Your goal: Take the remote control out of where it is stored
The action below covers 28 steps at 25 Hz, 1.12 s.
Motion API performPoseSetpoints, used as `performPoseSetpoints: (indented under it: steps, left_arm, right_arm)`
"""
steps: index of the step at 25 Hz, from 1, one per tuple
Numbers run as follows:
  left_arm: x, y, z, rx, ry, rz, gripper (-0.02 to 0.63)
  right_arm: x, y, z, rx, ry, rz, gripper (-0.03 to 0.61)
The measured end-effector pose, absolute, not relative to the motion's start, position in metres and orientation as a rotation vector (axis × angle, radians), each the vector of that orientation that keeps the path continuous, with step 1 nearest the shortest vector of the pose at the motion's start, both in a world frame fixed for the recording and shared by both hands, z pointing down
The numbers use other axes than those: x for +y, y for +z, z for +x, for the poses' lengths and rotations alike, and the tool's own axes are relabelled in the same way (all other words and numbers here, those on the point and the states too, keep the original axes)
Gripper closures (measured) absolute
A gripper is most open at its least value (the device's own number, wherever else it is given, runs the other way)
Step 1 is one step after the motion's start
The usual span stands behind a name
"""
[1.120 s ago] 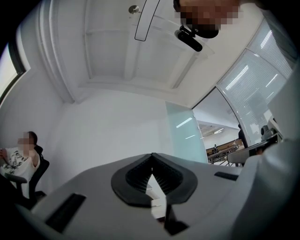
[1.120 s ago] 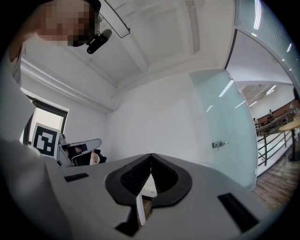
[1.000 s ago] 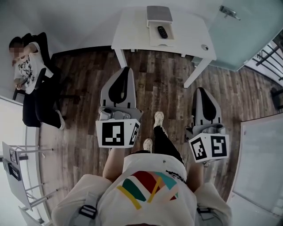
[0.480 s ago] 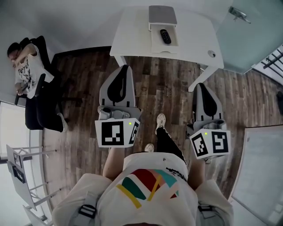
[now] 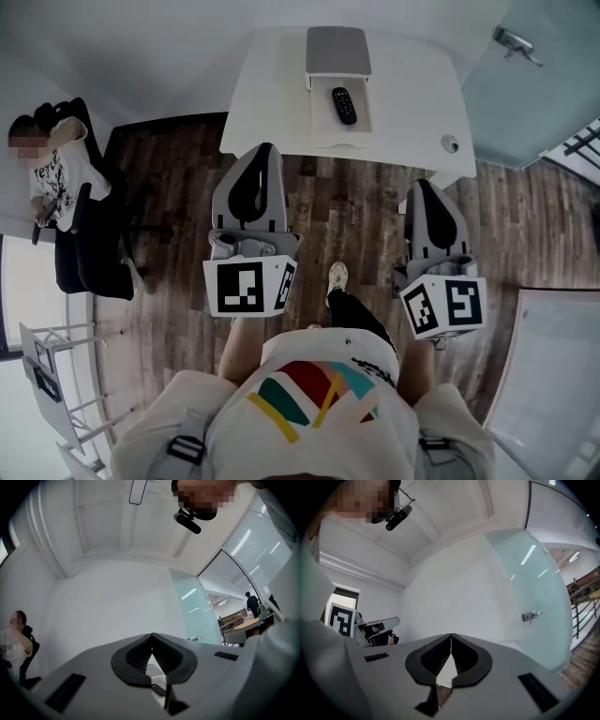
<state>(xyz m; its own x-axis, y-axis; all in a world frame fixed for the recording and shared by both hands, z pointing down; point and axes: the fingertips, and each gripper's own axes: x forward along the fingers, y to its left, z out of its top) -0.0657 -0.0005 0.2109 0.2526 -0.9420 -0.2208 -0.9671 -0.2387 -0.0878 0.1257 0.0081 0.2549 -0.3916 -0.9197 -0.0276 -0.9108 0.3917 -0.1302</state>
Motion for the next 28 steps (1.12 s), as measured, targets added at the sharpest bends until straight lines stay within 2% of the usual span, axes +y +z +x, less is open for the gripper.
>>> performPoseSetpoints:
  steps: [10,28]
  left_arm:
    - [-0.084,0.21,-0.054,1.848,0.21,-2.284,0.607]
    - [-0.163,0.226,-0.061,1.886,0.153,-2.298,0.607]
  right_arm:
    - [-0.077,0.249,0.138,2.584,-0.136,-1.628,0.577]
    - [-0.16,0.269,0.123,2.646,-0.242,-1.585,0.577]
